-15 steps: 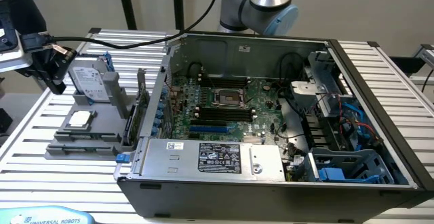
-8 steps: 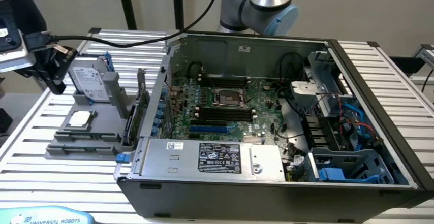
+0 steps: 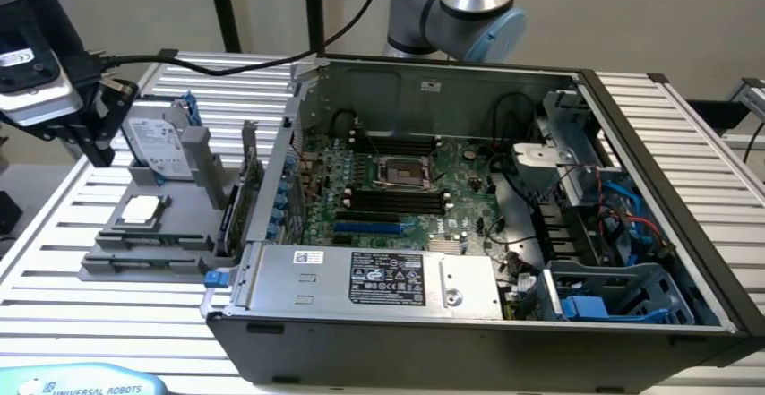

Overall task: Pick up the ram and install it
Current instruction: 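Pick up the ram and move it above insertion slot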

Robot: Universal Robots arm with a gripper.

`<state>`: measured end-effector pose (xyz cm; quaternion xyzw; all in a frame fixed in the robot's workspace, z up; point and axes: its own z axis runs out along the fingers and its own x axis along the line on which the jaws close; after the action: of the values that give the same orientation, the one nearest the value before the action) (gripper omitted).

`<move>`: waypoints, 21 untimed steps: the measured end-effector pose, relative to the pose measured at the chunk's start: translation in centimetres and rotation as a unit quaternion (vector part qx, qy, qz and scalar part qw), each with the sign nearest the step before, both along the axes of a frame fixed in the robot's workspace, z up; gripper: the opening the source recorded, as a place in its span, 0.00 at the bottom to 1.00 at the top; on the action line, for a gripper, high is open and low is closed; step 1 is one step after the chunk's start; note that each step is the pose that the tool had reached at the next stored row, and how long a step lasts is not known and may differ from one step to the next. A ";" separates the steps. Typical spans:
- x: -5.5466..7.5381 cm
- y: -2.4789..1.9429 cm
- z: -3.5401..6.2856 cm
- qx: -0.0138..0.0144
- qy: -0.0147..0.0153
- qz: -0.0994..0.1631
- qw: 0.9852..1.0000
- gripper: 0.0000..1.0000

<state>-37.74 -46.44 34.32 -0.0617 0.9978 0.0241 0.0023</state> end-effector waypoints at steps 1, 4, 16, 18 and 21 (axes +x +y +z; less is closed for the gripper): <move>0.0 0.00 -0.02 0.000 0.000 0.009 1.000 0.11; 0.0 0.00 -0.09 0.000 0.000 0.036 0.999 0.11; 0.0 0.00 -0.41 0.000 0.000 0.145 0.989 0.11; 0.0 0.00 -0.47 0.000 0.000 0.163 0.987 0.11; 0.0 0.00 -0.56 0.000 0.000 0.190 0.982 0.11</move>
<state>-37.74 -46.44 33.76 -0.2498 0.9680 0.0241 -0.0023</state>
